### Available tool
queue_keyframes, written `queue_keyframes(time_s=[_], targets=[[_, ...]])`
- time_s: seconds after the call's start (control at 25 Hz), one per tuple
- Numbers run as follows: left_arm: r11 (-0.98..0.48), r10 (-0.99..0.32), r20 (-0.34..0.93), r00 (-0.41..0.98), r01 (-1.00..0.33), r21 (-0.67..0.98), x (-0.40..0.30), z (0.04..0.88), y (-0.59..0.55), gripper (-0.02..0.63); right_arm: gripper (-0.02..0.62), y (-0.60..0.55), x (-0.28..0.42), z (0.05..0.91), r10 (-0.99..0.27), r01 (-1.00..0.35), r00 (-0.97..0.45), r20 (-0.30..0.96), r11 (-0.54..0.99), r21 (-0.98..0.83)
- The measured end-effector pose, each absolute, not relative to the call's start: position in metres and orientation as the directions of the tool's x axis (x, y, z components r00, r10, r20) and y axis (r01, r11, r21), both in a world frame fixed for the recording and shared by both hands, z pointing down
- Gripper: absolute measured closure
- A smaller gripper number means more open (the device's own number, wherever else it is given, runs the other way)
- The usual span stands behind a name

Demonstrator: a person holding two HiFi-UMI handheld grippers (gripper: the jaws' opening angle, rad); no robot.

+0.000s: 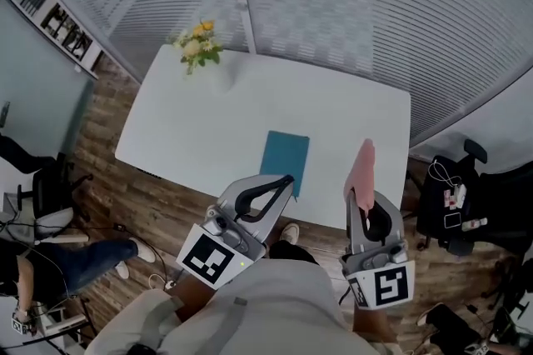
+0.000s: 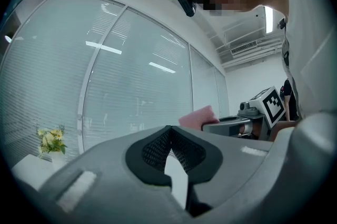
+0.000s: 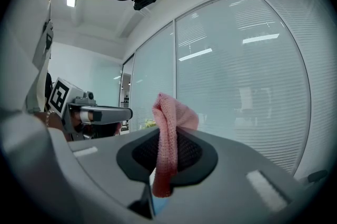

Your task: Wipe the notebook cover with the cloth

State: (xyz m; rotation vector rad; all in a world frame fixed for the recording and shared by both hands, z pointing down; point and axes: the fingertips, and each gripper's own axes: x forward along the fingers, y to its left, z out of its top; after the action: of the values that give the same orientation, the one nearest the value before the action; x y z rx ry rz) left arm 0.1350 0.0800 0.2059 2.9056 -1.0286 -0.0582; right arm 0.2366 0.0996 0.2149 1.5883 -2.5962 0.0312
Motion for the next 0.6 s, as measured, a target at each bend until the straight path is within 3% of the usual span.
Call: queue_keyframes(time_s=[0.6], targets=[[-0.760, -0.646, 0.004, 0.763, -0.644, 0.086, 0.128, 0.218, 0.023, 0.607, 0.563, 0.040, 0.222, 0.226, -0.865, -0.870, -0.486, 0.121, 0.492, 0.025]])
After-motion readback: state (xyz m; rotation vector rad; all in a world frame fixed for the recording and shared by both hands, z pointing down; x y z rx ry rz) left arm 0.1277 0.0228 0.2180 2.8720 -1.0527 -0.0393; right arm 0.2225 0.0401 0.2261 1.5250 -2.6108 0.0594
